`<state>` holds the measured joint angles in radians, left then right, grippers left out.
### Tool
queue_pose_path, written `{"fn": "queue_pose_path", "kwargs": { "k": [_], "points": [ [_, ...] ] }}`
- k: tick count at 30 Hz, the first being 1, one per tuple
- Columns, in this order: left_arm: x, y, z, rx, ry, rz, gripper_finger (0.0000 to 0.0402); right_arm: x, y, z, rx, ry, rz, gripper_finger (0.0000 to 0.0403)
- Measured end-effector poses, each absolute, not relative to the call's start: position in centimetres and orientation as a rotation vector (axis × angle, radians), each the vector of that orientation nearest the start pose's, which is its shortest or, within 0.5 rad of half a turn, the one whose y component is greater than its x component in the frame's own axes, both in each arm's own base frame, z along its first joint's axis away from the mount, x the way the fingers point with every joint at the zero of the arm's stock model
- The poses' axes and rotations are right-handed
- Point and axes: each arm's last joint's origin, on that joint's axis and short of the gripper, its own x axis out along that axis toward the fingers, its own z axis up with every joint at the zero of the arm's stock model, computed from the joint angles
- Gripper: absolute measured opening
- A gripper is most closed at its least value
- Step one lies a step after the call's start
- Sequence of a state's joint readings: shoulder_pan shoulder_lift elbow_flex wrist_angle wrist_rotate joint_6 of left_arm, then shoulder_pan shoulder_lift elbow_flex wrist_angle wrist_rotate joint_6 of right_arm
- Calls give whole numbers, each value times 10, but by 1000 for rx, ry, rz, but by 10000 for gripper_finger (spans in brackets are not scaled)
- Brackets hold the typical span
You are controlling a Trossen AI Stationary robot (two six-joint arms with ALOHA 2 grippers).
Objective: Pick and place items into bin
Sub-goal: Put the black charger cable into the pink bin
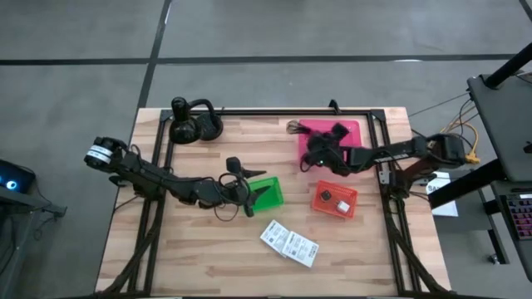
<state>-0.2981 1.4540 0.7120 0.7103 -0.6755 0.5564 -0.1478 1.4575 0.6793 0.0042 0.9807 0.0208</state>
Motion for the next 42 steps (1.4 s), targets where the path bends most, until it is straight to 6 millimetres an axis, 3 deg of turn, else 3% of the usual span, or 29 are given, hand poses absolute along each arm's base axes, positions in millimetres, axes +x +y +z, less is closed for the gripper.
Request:
{"fn": "queue_pose_path", "kwargs": {
  "k": [7,24,42],
  "points": [
    [292,-71,240,569,148,375,218,235,-61,177,-247,754,-1157,25],
    [291,-69,238,578,174,409,218,218,-78,163,-181,794,-1230,33],
    [288,-67,239,604,213,437,218,220,-78,163,-159,786,-1209,144]
  ]
}}
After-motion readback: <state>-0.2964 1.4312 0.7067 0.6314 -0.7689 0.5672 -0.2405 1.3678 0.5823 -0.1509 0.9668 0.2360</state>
